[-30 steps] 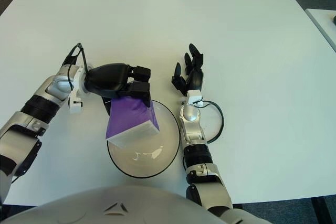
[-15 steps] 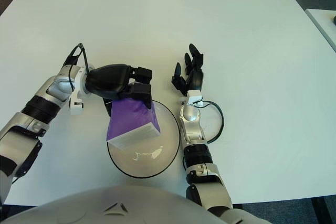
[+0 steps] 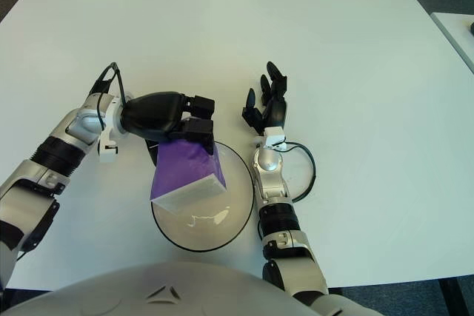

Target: Put the tissue paper into the plate.

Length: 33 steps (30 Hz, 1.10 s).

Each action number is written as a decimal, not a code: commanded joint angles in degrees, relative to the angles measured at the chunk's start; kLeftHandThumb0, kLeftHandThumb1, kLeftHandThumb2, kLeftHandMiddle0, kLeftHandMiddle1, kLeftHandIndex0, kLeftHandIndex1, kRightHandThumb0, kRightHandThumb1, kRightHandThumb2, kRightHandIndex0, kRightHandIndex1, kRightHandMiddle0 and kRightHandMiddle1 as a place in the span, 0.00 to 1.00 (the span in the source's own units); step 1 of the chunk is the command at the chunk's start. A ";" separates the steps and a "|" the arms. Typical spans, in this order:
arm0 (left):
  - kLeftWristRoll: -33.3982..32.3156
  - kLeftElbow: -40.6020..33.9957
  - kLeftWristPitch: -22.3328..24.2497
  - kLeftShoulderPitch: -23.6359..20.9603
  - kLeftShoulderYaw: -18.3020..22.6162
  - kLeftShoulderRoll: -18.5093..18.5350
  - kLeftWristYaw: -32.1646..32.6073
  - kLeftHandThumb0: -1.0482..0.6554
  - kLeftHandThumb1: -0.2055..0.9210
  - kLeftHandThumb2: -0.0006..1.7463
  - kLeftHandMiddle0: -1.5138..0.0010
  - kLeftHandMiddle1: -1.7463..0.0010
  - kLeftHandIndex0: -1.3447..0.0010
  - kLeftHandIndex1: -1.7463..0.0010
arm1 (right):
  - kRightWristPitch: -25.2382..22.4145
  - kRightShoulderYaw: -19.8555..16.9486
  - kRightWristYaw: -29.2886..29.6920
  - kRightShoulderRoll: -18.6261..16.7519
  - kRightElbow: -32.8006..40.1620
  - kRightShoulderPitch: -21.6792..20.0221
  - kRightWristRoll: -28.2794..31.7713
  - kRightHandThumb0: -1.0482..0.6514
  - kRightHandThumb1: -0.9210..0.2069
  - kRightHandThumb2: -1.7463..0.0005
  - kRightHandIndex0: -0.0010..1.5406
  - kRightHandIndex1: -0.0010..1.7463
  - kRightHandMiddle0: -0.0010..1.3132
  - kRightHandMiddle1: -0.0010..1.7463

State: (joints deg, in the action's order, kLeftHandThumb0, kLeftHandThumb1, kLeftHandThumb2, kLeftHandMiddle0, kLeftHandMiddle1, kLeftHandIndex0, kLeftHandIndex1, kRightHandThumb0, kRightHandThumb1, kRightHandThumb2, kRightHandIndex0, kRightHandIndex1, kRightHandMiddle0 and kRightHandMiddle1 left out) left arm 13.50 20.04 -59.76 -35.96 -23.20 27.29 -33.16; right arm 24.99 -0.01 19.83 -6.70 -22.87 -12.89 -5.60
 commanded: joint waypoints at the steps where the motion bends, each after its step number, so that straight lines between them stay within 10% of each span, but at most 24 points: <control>1: 0.83 -0.28 -0.62 1.60 -0.47 -0.15 0.25 0.61 0.36 0.81 0.51 0.06 0.65 0.00 | -5.82 -0.48 -0.26 -0.67 -8.98 7.47 0.14 0.21 0.00 0.58 0.20 0.00 0.00 0.31; 10: 1.04 -0.74 -0.13 2.31 -0.29 -0.36 0.58 0.61 0.37 0.82 0.54 0.01 0.64 0.03 | -5.61 -0.46 -0.22 -0.77 -9.20 7.41 0.14 0.21 0.00 0.59 0.21 0.01 0.00 0.32; 19: 0.39 -0.71 0.66 3.58 0.11 -0.65 0.76 0.61 0.76 0.51 0.81 0.01 0.80 0.02 | -5.77 -0.29 0.47 -1.05 -8.80 7.52 -0.28 0.21 0.00 0.58 0.20 0.00 0.00 0.32; 24: -0.10 -0.39 0.48 3.58 -0.07 -0.56 0.41 0.36 0.97 0.33 0.78 0.11 0.89 0.09 | -5.91 -0.23 0.73 -1.02 -8.78 7.51 -0.52 0.21 0.00 0.58 0.20 0.00 0.00 0.32; 33: 0.19 0.57 -1.66 2.18 -1.47 0.87 -1.53 0.17 1.00 0.37 0.81 0.53 0.99 0.39 | -6.14 -0.26 1.07 -1.11 -9.05 7.22 -0.58 0.21 0.00 0.58 0.20 0.00 0.00 0.33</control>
State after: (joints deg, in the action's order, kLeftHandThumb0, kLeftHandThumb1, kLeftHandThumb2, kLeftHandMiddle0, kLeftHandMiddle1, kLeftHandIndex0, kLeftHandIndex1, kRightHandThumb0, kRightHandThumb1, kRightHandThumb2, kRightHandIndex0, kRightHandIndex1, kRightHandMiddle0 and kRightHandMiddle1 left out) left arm 13.83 20.10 -60.10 -34.12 -23.40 27.15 -33.43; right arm 24.77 0.13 20.51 -6.71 -22.86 -12.92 -6.09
